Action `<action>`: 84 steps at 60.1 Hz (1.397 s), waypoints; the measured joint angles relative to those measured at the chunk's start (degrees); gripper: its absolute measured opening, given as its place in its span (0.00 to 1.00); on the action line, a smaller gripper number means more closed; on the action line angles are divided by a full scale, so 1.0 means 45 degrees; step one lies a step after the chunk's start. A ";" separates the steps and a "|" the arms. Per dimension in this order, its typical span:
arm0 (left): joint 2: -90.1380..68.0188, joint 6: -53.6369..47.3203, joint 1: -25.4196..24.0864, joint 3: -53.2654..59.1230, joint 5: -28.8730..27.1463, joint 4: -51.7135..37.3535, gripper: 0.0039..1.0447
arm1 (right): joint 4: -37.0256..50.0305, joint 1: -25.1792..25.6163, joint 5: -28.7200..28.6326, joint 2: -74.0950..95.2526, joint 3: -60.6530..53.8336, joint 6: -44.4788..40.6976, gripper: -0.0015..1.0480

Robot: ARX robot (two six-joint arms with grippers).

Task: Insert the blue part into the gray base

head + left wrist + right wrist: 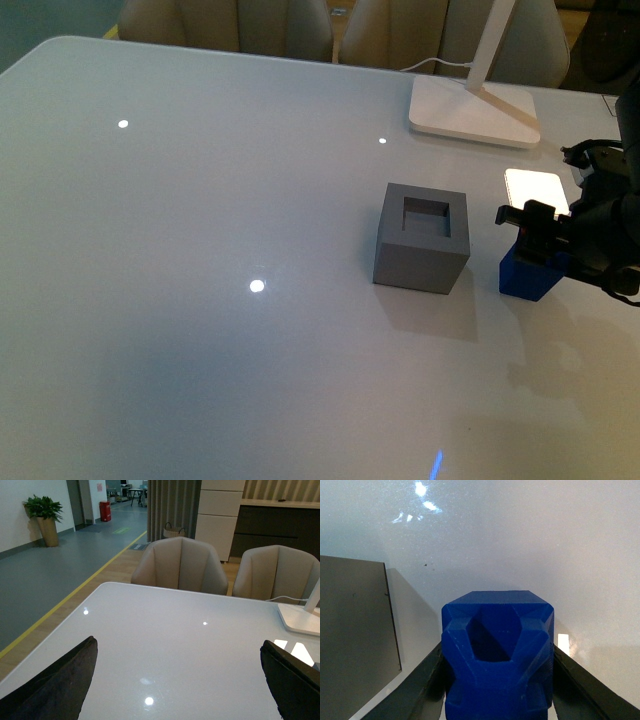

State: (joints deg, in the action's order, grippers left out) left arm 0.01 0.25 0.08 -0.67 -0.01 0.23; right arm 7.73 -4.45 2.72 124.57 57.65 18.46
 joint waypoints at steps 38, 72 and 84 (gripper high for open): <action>0.0000 0.0000 0.0000 0.0000 0.0000 0.0000 0.93 | -0.2633 -0.3070 0.0573 -0.3594 0.1239 0.1413 0.44; 0.0000 0.0000 0.0000 0.0000 0.0000 0.0000 0.93 | -0.2982 -0.3842 0.0835 -0.1384 0.2608 0.2225 0.44; -0.0005 0.0000 0.0000 0.0000 0.0000 0.0000 0.93 | -0.2997 -0.3803 0.0835 -0.1175 0.2725 0.2239 0.43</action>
State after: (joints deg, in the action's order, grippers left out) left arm -0.01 0.25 0.08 -0.67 -0.01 0.23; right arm -5.76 -21.56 6.48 119.28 69.91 28.53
